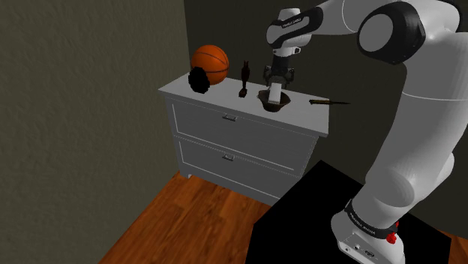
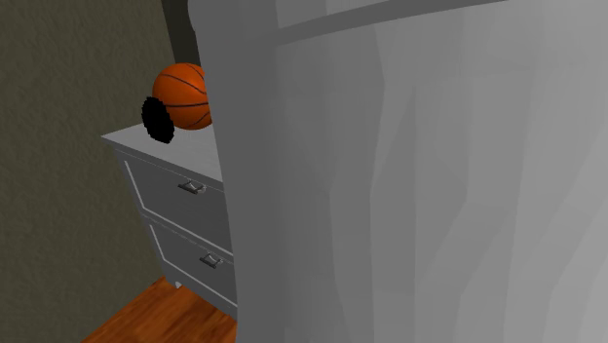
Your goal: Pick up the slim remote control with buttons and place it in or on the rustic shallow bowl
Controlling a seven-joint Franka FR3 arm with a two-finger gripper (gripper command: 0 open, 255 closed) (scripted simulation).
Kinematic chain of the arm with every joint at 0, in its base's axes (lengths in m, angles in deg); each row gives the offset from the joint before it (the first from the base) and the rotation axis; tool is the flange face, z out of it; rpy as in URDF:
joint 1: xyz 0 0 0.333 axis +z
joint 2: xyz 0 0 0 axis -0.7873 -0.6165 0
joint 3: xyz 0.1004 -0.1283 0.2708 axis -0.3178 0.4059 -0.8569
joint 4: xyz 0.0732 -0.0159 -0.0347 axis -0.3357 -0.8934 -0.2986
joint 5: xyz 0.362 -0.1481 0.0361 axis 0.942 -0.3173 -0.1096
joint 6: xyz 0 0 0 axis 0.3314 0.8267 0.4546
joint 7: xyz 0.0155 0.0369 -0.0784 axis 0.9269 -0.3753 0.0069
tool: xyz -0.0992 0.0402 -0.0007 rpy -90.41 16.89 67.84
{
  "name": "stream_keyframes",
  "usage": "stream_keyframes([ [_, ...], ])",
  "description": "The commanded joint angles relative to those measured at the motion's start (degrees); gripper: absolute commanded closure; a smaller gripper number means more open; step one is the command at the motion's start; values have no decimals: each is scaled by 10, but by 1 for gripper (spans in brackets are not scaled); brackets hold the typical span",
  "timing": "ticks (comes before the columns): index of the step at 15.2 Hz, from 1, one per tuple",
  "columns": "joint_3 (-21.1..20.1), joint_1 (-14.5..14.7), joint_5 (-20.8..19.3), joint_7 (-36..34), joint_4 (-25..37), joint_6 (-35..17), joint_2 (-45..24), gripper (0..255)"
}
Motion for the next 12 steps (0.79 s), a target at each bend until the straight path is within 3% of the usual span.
stream_keyframes([
  [1,0,0,-1,-1,13,18,4,0],
  [4,1,0,-3,-2,56,68,12,0],
  [12,1,0,-3,-2,56,68,12,0],
])
